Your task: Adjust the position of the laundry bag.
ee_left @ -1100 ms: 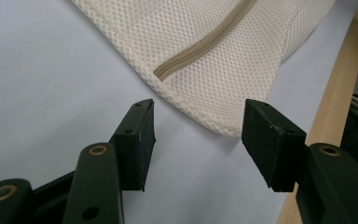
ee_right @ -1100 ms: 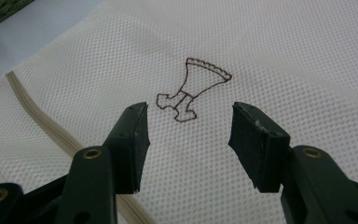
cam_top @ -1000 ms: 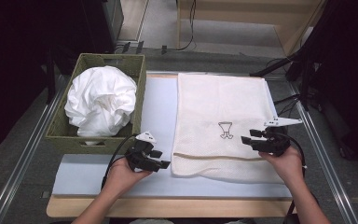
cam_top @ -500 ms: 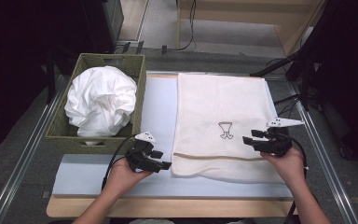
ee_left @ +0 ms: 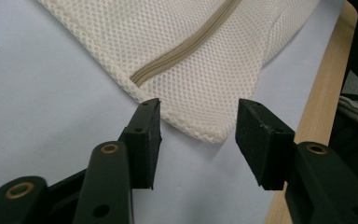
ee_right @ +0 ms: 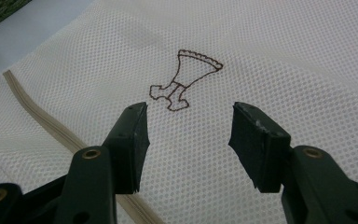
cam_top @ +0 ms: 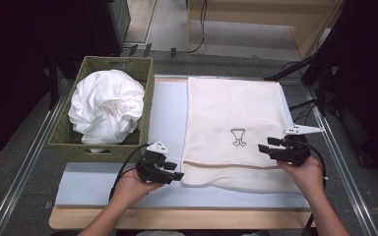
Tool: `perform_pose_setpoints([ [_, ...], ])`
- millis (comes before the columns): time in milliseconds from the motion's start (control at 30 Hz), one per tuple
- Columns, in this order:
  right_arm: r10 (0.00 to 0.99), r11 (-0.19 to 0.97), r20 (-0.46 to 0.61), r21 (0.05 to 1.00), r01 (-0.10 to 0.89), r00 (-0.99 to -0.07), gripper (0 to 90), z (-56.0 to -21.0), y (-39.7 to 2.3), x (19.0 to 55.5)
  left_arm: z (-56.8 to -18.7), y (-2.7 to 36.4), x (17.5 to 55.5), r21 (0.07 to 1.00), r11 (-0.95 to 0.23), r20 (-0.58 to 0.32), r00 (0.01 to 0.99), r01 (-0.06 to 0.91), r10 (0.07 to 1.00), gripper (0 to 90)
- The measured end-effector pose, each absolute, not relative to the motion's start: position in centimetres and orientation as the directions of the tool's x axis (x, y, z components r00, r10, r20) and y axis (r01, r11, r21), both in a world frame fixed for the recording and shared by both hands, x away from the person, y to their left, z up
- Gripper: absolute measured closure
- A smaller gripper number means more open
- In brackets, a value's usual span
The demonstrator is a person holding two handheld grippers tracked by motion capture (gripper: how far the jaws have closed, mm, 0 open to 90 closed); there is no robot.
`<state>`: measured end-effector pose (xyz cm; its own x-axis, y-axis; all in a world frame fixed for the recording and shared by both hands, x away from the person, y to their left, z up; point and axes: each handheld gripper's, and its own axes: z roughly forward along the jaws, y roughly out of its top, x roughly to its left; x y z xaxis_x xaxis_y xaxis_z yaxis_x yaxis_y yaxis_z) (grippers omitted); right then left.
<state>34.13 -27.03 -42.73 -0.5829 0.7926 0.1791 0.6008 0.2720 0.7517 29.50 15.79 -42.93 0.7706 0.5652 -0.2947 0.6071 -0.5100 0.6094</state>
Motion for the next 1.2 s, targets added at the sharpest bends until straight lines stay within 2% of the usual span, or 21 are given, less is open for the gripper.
perform_pose_setpoints([
  [233,0.793,0.269,0.182,0.752,0.602,-0.582,46.8,-42.7,-27.1,34.2,-42.9,15.8,29.5,0.592,-0.501,-0.308,0.752,0.631,0.583,56.9],
  [600,0.809,0.253,0.177,0.757,0.602,-0.561,47.4,-42.5,-27.8,33.7,-43.1,15.1,29.6,0.567,-0.512,-0.308,0.742,0.645,0.595,41.0],
  [1200,0.874,0.196,0.153,0.758,0.623,-0.462,49.1,-42.6,-31.4,33.4,-43.9,13.6,29.3,0.568,-0.526,-0.295,0.754,0.633,0.587,38.4],
])
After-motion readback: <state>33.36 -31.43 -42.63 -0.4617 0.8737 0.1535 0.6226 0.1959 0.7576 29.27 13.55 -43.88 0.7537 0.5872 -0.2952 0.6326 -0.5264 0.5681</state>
